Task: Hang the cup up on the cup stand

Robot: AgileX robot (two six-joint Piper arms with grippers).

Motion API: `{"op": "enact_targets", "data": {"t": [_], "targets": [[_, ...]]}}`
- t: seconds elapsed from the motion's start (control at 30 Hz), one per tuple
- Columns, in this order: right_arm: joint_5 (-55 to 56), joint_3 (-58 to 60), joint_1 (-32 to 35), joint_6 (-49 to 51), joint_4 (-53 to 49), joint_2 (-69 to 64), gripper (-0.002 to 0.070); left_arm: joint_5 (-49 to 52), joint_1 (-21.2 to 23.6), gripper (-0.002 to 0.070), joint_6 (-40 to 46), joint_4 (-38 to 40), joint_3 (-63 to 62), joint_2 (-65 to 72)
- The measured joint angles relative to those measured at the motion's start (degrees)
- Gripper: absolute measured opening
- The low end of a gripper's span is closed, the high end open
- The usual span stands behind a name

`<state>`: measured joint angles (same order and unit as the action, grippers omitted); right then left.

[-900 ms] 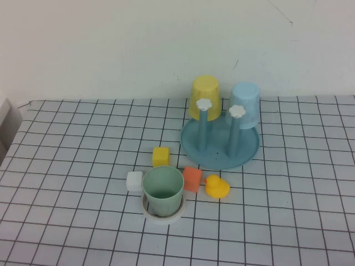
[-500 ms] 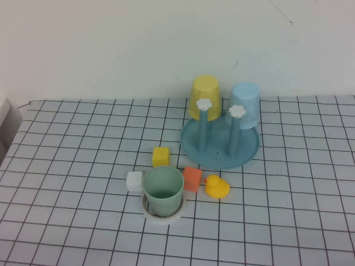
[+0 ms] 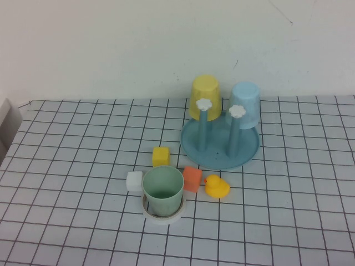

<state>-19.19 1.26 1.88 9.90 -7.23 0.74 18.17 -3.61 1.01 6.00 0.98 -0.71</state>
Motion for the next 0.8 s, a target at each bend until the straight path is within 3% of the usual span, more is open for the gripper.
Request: {"op": "enact_targets", "data": {"t": [0.1, 0.17, 0.37, 0.47, 0.53, 0.8], "targets": [[0.0, 0.0, 0.0, 0.0, 1.71, 0.0, -0.0001, 0.0, 0.0, -0.0003, -1.85, 4.34, 0.0, 0.0], [0.0, -0.05, 0.0, 0.0, 5.64, 0.0, -0.0001, 0.11, 0.0, -0.0003, -5.34, 13.39, 0.0, 0.0], [-0.15, 0.18, 0.0, 1.22, 32.62, 0.0, -0.0001, -0.2, 0.0, -0.0003, -8.18, 40.55, 0.12, 0.0], [-0.43, 0.26, 0.0, 1.88, 49.59, 0.0, -0.0001, -2.69, 0.0, -0.0003, -6.76, 45.15, 0.12, 0.0], [-0.22, 0.26, 0.0, 1.76, 54.97, 0.0, -0.0001, -5.19, 0.0, -0.0003, -6.27, 46.41, 0.12, 0.0], [0.9, 0.26, 0.0, -3.52, 58.48, 0.0, -0.0001, -9.38, 0.0, -0.0003, -2.62, 50.16, 0.12, -0.13]]}}
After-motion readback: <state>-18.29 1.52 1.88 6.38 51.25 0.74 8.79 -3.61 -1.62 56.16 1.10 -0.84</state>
